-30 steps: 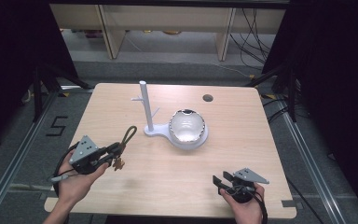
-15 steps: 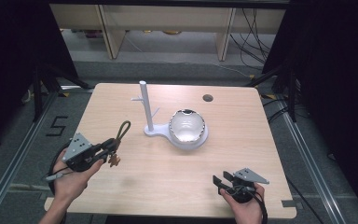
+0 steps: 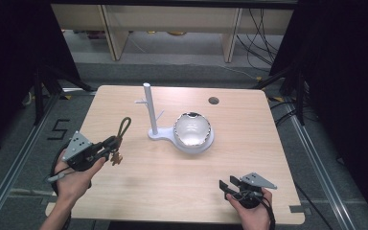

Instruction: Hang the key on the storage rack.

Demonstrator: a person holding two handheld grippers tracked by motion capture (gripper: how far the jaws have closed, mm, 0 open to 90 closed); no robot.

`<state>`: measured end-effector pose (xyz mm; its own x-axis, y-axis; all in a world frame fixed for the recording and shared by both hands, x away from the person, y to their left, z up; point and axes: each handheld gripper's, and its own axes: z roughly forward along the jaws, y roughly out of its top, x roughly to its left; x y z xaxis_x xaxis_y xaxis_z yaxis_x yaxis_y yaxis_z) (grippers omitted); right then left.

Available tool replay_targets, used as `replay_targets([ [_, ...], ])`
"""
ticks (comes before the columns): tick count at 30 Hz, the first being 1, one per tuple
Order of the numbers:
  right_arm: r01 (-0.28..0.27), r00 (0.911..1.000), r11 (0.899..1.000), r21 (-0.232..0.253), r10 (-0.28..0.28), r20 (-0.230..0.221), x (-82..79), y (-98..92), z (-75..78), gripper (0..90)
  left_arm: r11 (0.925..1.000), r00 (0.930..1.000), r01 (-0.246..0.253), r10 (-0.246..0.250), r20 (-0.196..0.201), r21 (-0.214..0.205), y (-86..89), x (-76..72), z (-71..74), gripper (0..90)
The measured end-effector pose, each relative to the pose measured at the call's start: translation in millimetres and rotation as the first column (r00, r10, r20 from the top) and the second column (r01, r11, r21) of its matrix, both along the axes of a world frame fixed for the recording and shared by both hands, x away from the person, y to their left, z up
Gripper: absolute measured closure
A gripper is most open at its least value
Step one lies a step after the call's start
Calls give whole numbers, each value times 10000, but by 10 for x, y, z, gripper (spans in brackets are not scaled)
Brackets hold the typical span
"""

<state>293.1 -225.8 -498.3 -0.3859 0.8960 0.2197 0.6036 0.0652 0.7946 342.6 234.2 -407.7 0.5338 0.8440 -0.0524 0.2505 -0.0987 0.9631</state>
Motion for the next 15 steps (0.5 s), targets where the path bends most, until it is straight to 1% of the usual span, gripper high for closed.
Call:
replay_targets([
  [1, 0, 10000, 10000, 0, 0, 0, 0, 0, 0, 510, 10000, 10000, 0, 0, 0, 0, 0, 0, 0, 794],
  [2, 22, 10000, 10000, 60, -22, -26, -2, 7, -1, 510, 10000, 9999, -56, 57, 87, -20, -4, 22, 1, 794],
  [4, -5, 10000, 10000, 3, 5, -7, -2, 1, 2, 509, 9998, 9998, -163, 163, 135, 70, -5, 43, 8, 794],
  [5, -67, 10000, 9999, 97, 67, -57, -8, 0, 9, 510, 9997, 9996, -231, 231, 151, 48, -8, 56, 9, 794],
  [6, -181, 9997, 9998, -108, 183, 180, 6, -20, 4, 510, 9996, 9995, -277, 277, 173, 42, -10, 70, 8, 793],
  [8, -215, 9994, 9996, -178, 219, 253, 11, -28, 2, 510, 9994, 9992, -355, 354, 198, 40, -13, 96, 8, 793],
  [9, -202, 9996, 9997, -118, 205, 196, 7, -26, 4, 510, 9994, 9992, -355, 354, 198, 40, -13, 96, 8, 793],
  [11, -221, 9994, 9995, -208, 227, 262, 9, -33, 6, 510, 9990, 9985, -455, 456, 318, -11, -22, 144, 2, 793],
  [12, -222, 9994, 9995, -211, 228, 256, 9, -34, 6, 510, 9986, 9983, -510, 507, 282, 100, -21, 152, 5, 793],
  [15, -197, 9997, 9997, -164, 199, 150, 2, -36, 14, 509, 9982, 9978, -585, 583, 312, 85, -31, 176, 1, 794],
])
